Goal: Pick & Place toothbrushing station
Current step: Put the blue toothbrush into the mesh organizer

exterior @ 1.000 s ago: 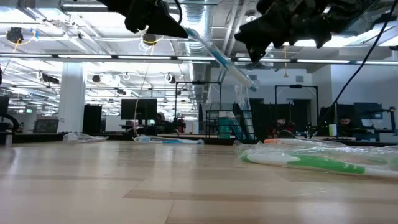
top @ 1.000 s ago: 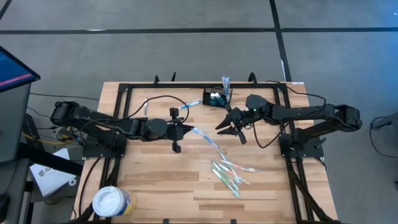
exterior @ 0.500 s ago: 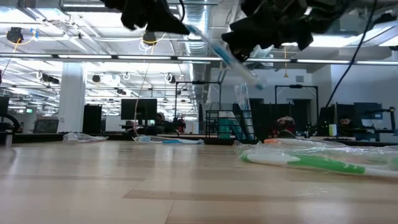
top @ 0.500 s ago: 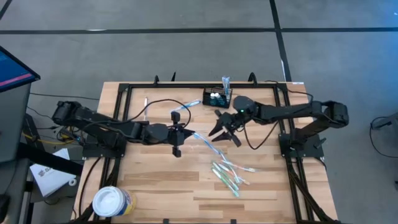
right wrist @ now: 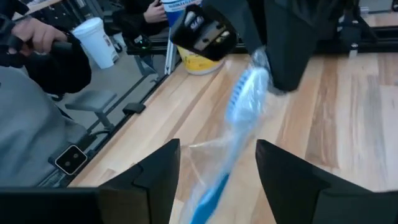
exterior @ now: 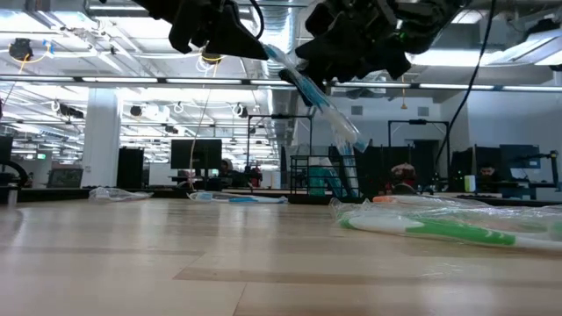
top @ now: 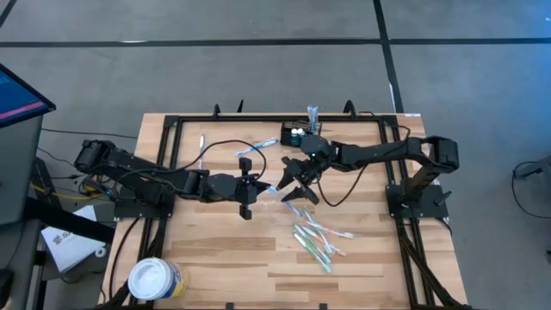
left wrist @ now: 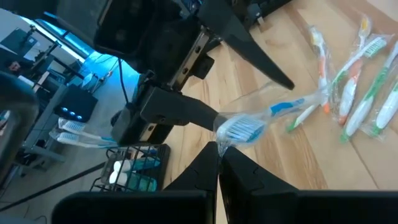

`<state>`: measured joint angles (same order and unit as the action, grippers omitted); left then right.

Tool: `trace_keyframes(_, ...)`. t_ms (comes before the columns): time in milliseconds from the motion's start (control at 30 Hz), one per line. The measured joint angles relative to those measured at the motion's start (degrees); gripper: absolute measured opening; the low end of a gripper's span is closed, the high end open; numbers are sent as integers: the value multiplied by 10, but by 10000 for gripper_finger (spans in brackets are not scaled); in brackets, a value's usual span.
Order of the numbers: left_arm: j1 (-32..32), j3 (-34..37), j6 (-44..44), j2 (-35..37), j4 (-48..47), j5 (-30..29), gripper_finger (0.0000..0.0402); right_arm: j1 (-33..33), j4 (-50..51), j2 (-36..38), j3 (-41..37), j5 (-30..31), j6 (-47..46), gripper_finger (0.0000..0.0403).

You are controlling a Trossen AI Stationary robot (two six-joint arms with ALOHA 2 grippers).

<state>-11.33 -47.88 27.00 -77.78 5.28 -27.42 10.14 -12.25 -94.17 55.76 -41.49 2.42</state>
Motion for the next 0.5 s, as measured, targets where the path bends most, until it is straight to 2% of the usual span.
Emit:
trace_keyframes(167,0,0,0,0,-1,0,0,0,4,0,4,-4,1,185)
trace_keyframes(500,0,0,0,0,-1,1,0,-8,10,0,4,8,12,113)
